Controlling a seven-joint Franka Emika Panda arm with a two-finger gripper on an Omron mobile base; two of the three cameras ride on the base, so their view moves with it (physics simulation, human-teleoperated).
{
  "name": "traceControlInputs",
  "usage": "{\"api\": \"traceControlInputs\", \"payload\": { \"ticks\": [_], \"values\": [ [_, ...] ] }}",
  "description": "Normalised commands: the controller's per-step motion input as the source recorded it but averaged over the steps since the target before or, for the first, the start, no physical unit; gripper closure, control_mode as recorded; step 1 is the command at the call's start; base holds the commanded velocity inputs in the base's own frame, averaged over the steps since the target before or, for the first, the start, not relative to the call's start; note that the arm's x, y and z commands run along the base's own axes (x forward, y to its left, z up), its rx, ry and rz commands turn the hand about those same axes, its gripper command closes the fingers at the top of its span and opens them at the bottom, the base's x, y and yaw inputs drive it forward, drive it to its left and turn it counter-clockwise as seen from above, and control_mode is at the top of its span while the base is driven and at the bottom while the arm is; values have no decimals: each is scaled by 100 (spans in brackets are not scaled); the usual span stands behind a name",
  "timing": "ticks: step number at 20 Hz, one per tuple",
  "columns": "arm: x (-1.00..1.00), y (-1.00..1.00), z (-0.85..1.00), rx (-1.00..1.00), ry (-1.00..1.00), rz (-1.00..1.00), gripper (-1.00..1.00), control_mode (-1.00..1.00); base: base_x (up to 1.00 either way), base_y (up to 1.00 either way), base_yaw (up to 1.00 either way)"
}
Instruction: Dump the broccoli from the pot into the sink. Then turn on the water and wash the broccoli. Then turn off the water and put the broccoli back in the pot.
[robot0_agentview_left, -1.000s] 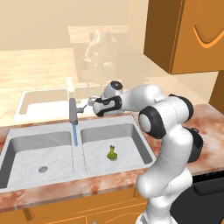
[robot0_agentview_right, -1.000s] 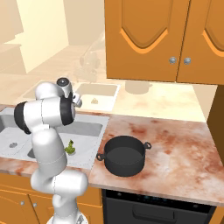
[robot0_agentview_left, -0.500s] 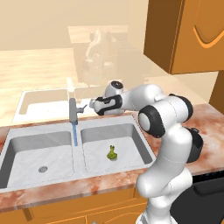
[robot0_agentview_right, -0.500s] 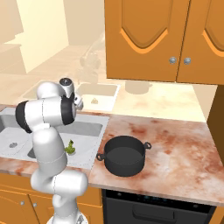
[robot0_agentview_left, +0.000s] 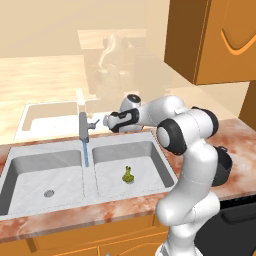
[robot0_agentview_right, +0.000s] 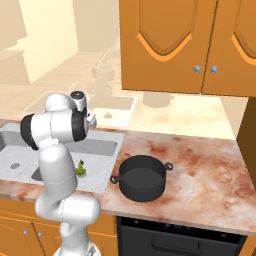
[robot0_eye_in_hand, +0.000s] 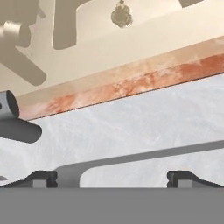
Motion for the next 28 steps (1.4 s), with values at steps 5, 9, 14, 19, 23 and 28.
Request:
{"api": "traceControlInputs", "payload": {
  "ticks": [5, 9, 14, 19, 23, 28],
  "values": [
    [0, 0, -18, 0, 0, 0, -100, -100, 0, 0, 0],
    [0, 0, -9, 0, 0, 0, -100, -100, 0, 0, 0],
    [4, 0, -2, 0, 0, 0, -100, -100, 0, 0, 0],
    [18, 2, -2, 0, 0, 0, -100, -100, 0, 0, 0],
    [25, 9, -7, 0, 0, 0, -100, -100, 0, 0, 0],
    [14, 21, -11, 0, 2, 0, -100, -100, 0, 0, 0]
  ]
}}
